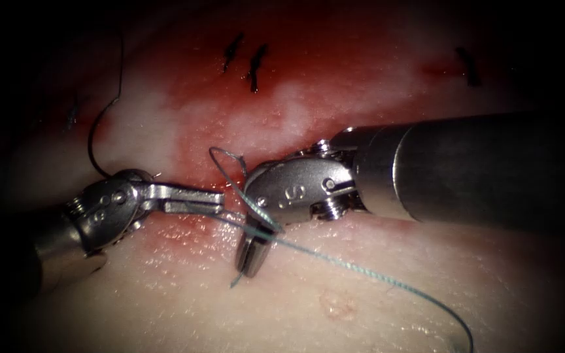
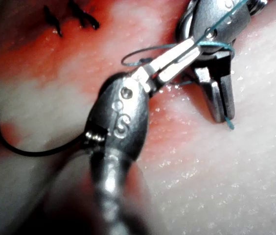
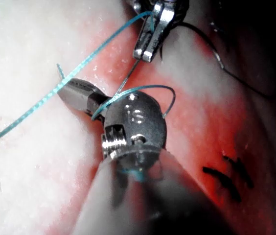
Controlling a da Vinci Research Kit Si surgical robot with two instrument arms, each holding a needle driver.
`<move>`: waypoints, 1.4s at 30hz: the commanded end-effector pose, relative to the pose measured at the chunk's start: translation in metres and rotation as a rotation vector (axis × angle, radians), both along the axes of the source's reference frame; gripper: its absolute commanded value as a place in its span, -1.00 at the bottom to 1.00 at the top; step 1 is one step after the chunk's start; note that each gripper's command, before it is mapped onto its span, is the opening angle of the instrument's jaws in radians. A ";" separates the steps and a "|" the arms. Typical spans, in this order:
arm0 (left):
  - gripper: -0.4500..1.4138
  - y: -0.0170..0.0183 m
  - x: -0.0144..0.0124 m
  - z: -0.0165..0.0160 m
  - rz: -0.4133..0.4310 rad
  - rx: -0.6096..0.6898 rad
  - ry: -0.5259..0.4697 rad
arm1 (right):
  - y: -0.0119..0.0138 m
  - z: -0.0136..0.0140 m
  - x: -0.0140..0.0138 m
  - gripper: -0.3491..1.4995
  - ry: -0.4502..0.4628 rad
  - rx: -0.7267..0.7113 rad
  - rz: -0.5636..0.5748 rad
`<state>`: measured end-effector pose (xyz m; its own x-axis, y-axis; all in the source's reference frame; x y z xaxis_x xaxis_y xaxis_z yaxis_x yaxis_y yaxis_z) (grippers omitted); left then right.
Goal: Wound Closure
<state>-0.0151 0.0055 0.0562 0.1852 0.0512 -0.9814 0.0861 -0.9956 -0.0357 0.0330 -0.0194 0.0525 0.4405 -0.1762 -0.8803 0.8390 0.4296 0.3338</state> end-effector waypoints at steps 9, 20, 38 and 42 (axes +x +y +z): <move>-1.00 -0.0020 -0.0005 0.0001 0.012 -0.009 0.023 | 0.0022 -0.0004 0.0003 -1.00 0.076 0.074 0.107; -1.00 -0.0049 -0.0008 -0.0006 0.027 -0.025 0.052 | 0.0054 -0.0010 -0.0002 -1.00 0.098 0.154 0.219; -1.00 -0.0100 -0.0029 -0.0039 0.062 -0.030 0.049 | 0.0099 -0.0003 -0.0011 -1.00 0.069 0.250 0.425; -1.00 -0.0111 -0.0037 -0.0057 0.070 -0.024 0.043 | 0.0107 0.0003 -0.0014 -1.00 0.036 0.254 0.454</move>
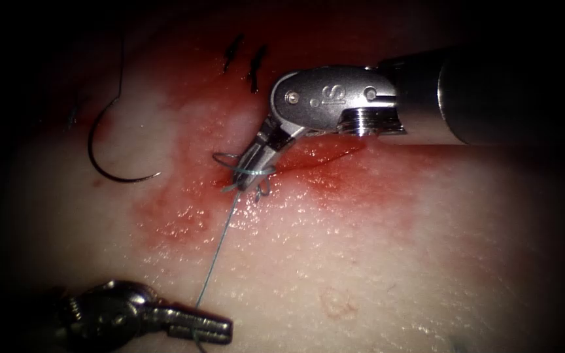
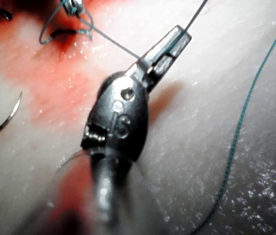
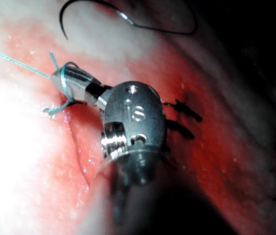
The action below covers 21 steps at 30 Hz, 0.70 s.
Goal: Wound Closure
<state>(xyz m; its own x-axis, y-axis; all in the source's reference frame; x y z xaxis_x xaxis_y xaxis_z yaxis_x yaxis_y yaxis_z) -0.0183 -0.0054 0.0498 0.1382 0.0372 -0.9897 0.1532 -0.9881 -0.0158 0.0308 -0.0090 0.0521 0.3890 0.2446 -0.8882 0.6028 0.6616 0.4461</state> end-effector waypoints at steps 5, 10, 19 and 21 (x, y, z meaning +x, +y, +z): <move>-1.00 -0.0018 -0.0017 -0.0020 0.011 0.009 -0.015 | 0.0011 0.0010 0.0004 -1.00 -0.027 0.001 0.033; -1.00 -0.0042 -0.0028 -0.0047 0.033 0.008 -0.026 | 0.0016 0.0014 0.0003 -1.00 -0.049 0.001 0.058; -1.00 -0.0084 -0.0037 -0.0088 0.064 0.016 -0.033 | 0.0026 0.0022 0.0004 -1.00 -0.071 -0.013 0.103; -1.00 -0.0094 -0.0042 -0.0095 0.072 0.024 -0.036 | 0.0029 0.0025 0.0004 -1.00 -0.082 -0.019 0.122</move>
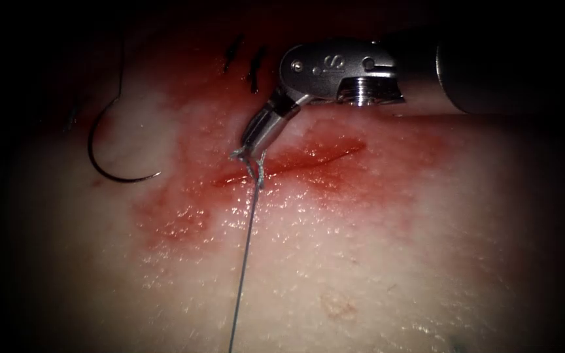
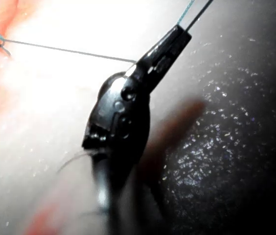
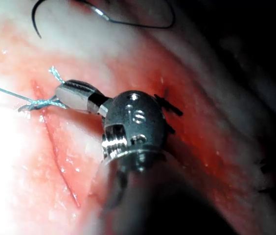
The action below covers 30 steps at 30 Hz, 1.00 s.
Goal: Wound Closure
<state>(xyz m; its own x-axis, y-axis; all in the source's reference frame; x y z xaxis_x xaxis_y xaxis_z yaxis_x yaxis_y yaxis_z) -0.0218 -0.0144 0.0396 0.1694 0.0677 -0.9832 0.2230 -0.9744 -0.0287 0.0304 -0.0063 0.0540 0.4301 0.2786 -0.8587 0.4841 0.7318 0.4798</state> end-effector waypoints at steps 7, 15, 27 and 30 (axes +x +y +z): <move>-1.00 -0.0032 -0.0027 -0.0007 0.027 0.020 -0.013 | 0.0013 0.0017 0.0013 -1.00 -0.070 -0.016 0.057; -1.00 -0.0055 -0.0034 -0.0005 0.044 0.045 -0.008 | 0.0016 0.0020 0.0021 -1.00 -0.073 -0.038 0.098; -1.00 -0.0083 -0.0046 0.0013 0.072 0.079 -0.001 | 0.0024 0.0037 0.0031 -1.00 -0.124 -0.087 0.182; -1.00 -0.0088 -0.0050 0.0020 0.078 0.082 0.000 | 0.0022 0.0044 0.0033 -1.00 -0.139 -0.095 0.190</move>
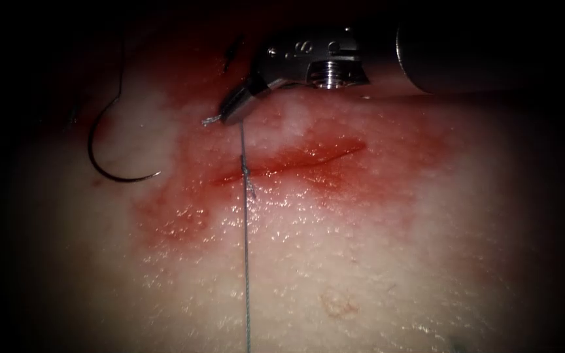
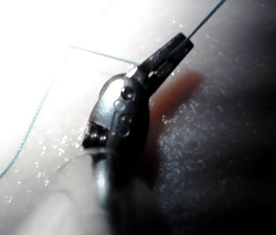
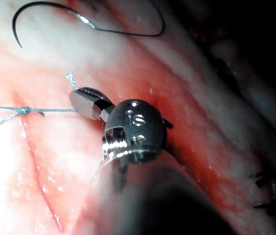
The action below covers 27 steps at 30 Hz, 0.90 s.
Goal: Wound Closure
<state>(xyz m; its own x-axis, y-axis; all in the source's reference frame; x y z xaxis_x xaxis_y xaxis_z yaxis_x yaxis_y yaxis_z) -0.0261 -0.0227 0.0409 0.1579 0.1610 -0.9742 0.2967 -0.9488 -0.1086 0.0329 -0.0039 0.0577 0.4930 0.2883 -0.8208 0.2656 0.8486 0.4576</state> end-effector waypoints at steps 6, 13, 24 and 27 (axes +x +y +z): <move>-1.00 -0.0013 -0.0009 0.0021 0.011 0.013 0.003 | -0.0009 0.0020 0.0009 -1.00 -0.025 -0.032 -0.007; -1.00 -0.0025 -0.0014 0.0029 0.017 0.026 0.012 | -0.0007 0.0021 0.0006 -1.00 -0.040 -0.042 0.000; -1.00 -0.0045 -0.0023 0.0034 0.029 0.036 0.008 | -0.0008 0.0023 0.0005 -1.00 -0.051 -0.052 0.005; -1.00 -0.0037 -0.0020 0.0026 0.034 0.047 0.002 | -0.0015 0.0022 0.0006 -1.00 -0.041 -0.041 -0.014</move>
<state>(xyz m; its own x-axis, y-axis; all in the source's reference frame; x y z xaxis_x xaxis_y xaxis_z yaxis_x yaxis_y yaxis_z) -0.0275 -0.0255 0.0427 0.1492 0.2162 -0.9649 0.3255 -0.9322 -0.1586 0.0326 -0.0053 0.0594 0.5307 0.2488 -0.8102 0.2606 0.8617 0.4353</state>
